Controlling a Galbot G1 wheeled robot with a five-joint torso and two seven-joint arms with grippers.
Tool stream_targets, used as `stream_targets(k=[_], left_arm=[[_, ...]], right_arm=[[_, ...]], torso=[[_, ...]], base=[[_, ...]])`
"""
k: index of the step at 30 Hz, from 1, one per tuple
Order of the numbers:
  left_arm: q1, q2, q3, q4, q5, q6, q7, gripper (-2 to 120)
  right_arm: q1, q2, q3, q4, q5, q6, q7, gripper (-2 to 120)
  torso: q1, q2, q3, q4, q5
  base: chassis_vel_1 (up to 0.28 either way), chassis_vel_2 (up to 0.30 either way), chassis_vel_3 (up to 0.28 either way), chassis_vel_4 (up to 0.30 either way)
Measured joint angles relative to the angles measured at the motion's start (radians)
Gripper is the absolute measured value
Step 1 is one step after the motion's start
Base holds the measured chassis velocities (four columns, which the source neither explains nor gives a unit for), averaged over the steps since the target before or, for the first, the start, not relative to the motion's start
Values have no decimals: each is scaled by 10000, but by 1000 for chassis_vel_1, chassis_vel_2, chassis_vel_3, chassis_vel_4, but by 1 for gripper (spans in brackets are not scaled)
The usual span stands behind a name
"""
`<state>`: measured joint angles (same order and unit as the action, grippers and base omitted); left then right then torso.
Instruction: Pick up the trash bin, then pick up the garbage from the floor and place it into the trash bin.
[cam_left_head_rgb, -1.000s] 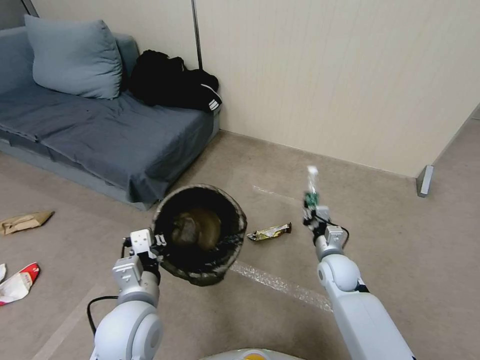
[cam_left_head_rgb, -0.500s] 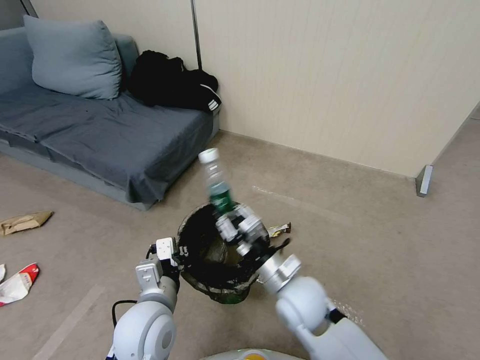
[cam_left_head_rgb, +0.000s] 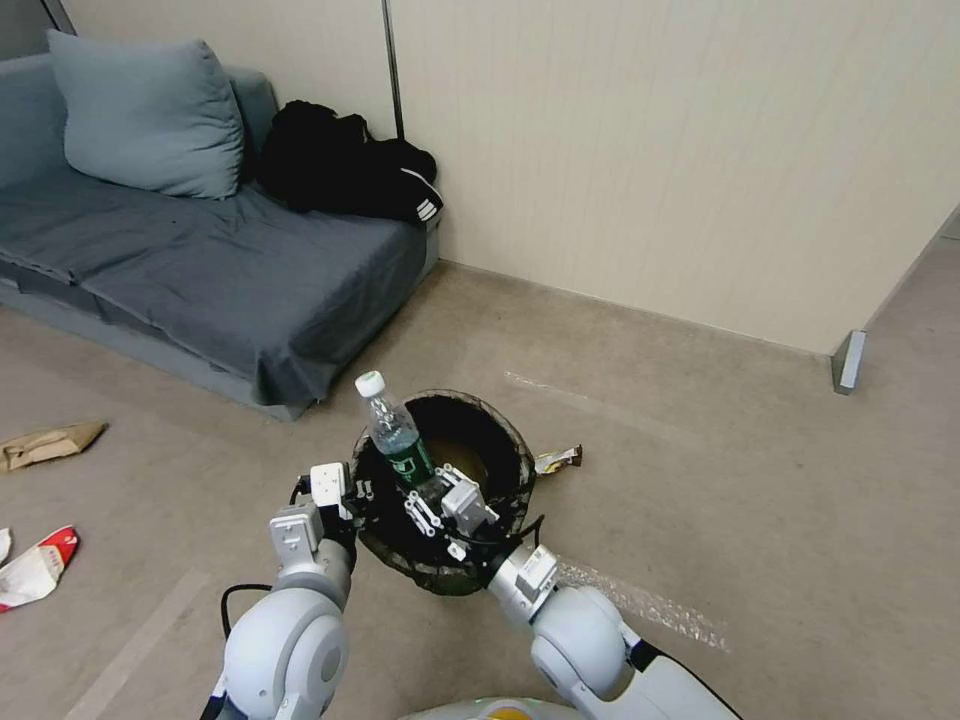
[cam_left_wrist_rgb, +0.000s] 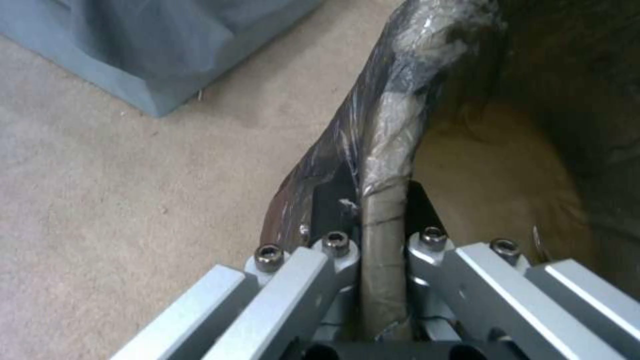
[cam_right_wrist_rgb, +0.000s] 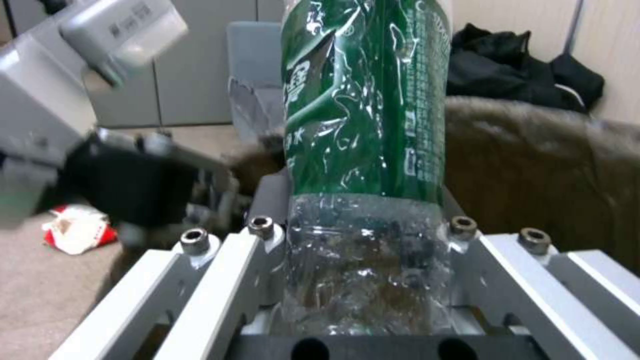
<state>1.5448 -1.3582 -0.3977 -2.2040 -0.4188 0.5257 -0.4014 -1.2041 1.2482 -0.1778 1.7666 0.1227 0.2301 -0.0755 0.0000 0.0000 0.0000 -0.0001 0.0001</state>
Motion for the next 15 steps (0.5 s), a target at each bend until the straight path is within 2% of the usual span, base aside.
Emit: stream_targets(k=[13, 15], left_arm=[[53, 98, -167, -186, -72, 54, -1, 0], [56, 98, -186, -218, -77, 54, -3, 0]], right_arm=[[-73, -119, 347, -37, -46, 32, 104, 25], [-65, -105, 382, -74, -70, 27, 164, 36]], torso=[[0, 0, 0, 2, -1], [0, 0, 0, 2, -1]], base=[[0, 0, 0, 0], [0, 0, 0, 0]])
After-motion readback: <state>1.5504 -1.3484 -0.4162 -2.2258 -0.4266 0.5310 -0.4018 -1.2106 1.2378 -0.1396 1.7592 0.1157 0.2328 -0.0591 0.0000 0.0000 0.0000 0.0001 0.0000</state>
